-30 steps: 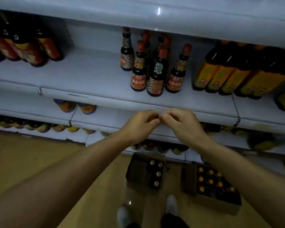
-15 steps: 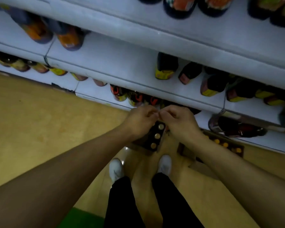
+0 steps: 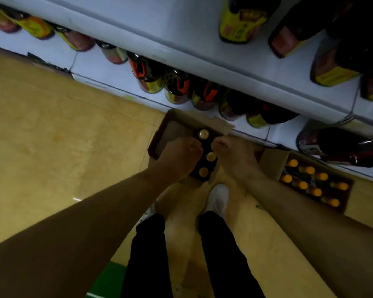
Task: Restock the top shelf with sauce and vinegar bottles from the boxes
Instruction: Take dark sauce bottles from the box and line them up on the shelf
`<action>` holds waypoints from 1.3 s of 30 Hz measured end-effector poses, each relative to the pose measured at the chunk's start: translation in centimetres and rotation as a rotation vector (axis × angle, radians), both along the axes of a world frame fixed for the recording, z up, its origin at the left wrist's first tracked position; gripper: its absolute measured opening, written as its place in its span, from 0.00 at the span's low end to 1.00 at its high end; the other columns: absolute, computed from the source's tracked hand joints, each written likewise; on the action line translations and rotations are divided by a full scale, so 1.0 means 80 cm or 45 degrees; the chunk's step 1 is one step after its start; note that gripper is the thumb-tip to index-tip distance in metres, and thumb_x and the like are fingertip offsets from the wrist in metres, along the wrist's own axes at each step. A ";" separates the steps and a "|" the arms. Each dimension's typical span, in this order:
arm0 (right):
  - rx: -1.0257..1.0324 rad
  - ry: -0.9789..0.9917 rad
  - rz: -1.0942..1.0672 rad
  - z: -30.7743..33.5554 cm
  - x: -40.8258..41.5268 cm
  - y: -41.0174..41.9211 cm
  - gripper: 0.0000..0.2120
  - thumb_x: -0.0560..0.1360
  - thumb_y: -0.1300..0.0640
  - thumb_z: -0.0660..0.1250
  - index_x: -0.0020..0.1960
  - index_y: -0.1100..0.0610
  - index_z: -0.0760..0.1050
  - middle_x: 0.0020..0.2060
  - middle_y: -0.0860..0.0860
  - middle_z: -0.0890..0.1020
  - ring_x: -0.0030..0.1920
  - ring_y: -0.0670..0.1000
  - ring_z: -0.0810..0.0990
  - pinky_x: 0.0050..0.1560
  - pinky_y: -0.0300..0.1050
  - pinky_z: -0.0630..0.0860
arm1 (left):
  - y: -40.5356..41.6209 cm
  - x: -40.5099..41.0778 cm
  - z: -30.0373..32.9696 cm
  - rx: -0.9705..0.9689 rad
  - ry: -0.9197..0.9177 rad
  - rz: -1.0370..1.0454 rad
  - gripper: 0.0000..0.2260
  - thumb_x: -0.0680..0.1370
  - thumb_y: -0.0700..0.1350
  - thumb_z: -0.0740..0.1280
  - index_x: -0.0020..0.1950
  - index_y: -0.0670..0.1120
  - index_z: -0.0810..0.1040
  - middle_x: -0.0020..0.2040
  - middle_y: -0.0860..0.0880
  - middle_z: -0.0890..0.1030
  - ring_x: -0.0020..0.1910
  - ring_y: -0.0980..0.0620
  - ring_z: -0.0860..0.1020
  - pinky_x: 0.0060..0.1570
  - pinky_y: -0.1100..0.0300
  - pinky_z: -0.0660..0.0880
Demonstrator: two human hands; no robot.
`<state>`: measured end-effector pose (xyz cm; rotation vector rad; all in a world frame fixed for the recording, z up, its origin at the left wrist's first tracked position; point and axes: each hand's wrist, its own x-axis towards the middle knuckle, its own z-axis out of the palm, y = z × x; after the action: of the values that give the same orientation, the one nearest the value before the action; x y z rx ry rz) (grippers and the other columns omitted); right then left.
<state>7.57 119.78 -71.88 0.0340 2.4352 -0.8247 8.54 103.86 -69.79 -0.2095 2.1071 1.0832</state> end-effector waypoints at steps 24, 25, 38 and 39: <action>0.843 0.264 0.776 -0.301 -0.072 -0.002 0.22 0.74 0.57 0.71 0.66 0.60 0.71 0.52 0.60 0.79 0.49 0.59 0.80 0.46 0.51 0.77 | 0.023 -0.016 -0.273 0.012 -0.183 0.381 0.15 0.81 0.45 0.62 0.68 0.48 0.74 0.61 0.47 0.79 0.50 0.51 0.78 0.54 0.53 0.78; 0.855 0.286 0.794 -0.303 -0.075 -0.004 0.21 0.74 0.57 0.71 0.65 0.60 0.72 0.52 0.61 0.79 0.49 0.60 0.80 0.46 0.52 0.77 | 0.024 -0.017 -0.274 0.006 -0.186 0.387 0.15 0.81 0.45 0.63 0.68 0.48 0.74 0.60 0.47 0.79 0.51 0.50 0.79 0.55 0.52 0.79; 0.647 0.095 0.739 -0.294 -0.074 -0.013 0.17 0.79 0.58 0.63 0.67 0.57 0.69 0.61 0.59 0.73 0.60 0.61 0.74 0.55 0.55 0.76 | 0.019 -0.020 -0.282 -0.035 -0.155 0.327 0.16 0.80 0.44 0.64 0.68 0.47 0.74 0.61 0.47 0.80 0.58 0.48 0.78 0.58 0.55 0.76; 0.634 0.092 0.724 -0.285 -0.072 -0.013 0.17 0.79 0.58 0.63 0.67 0.57 0.69 0.61 0.59 0.73 0.60 0.61 0.74 0.55 0.55 0.76 | 0.018 -0.022 -0.279 -0.040 -0.142 0.313 0.16 0.80 0.44 0.64 0.68 0.47 0.74 0.60 0.47 0.80 0.58 0.48 0.78 0.58 0.55 0.76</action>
<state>1.84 118.76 -94.68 -0.4831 2.4604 0.0332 6.80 105.30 -92.11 -0.5436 2.0366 1.1512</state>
